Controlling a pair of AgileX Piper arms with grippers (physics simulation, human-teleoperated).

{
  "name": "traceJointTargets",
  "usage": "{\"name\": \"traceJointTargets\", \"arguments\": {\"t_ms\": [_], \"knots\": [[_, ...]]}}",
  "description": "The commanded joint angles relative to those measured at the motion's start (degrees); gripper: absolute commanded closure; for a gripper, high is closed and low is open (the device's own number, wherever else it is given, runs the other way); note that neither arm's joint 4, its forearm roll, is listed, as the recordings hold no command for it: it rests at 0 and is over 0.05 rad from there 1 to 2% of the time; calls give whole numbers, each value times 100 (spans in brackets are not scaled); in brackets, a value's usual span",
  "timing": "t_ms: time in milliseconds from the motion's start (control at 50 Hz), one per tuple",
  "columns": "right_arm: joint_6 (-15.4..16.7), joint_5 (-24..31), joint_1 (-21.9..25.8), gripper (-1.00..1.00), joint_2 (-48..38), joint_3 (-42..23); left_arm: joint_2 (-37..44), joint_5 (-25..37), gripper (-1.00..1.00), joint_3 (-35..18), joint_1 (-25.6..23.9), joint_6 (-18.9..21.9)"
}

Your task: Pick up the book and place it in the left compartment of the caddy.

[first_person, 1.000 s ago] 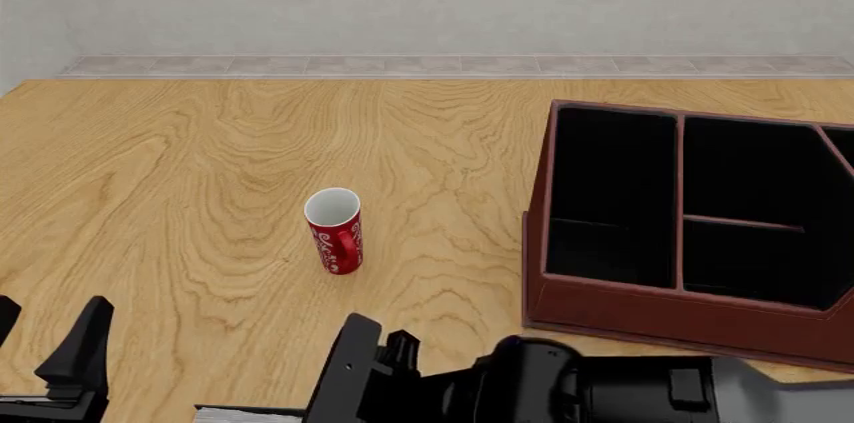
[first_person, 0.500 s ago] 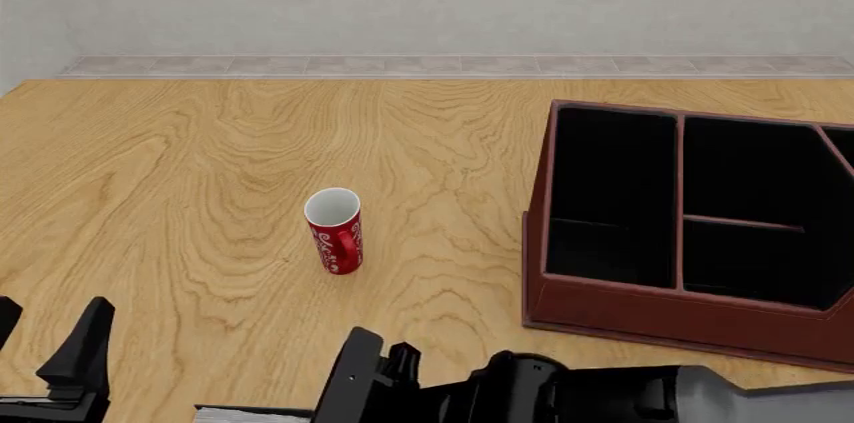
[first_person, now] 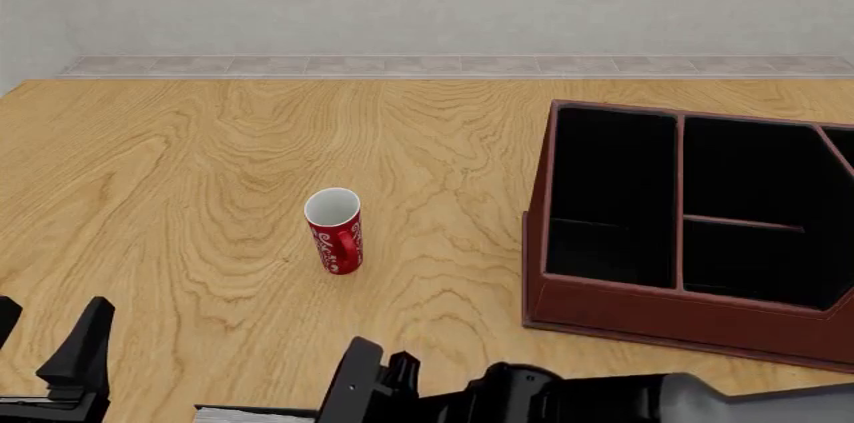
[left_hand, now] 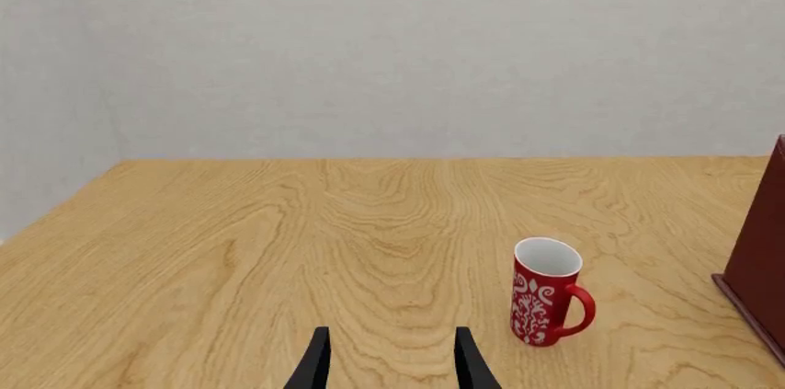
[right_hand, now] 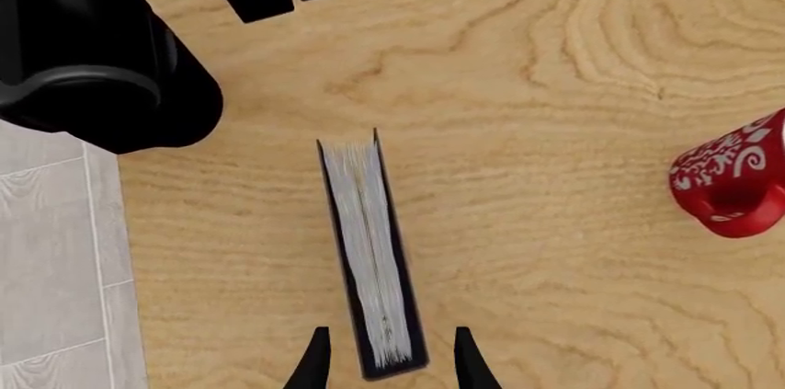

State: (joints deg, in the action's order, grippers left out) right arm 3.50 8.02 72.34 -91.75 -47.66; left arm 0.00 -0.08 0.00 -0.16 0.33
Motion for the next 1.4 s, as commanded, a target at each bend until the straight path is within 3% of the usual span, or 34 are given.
{"name": "traceJointTargets", "arguments": {"t_ms": [20,420,440,780,1400], "knots": [[-14,-72,16,-100,-46,40,2,-31,-100,-1,-5,22],[-16,-190,-8,-100,-159,43,2,-8,-100,-1,-4,2],[-13,-190,-12,100,-162,38,2,-12,-100,-1,-4,5],[-38,-148,1,100,-127,45,3,23,-100,-1,-3,-22],[378,1256,-325,100,864,-503,2,18,-100,-1,-5,-18]]}}
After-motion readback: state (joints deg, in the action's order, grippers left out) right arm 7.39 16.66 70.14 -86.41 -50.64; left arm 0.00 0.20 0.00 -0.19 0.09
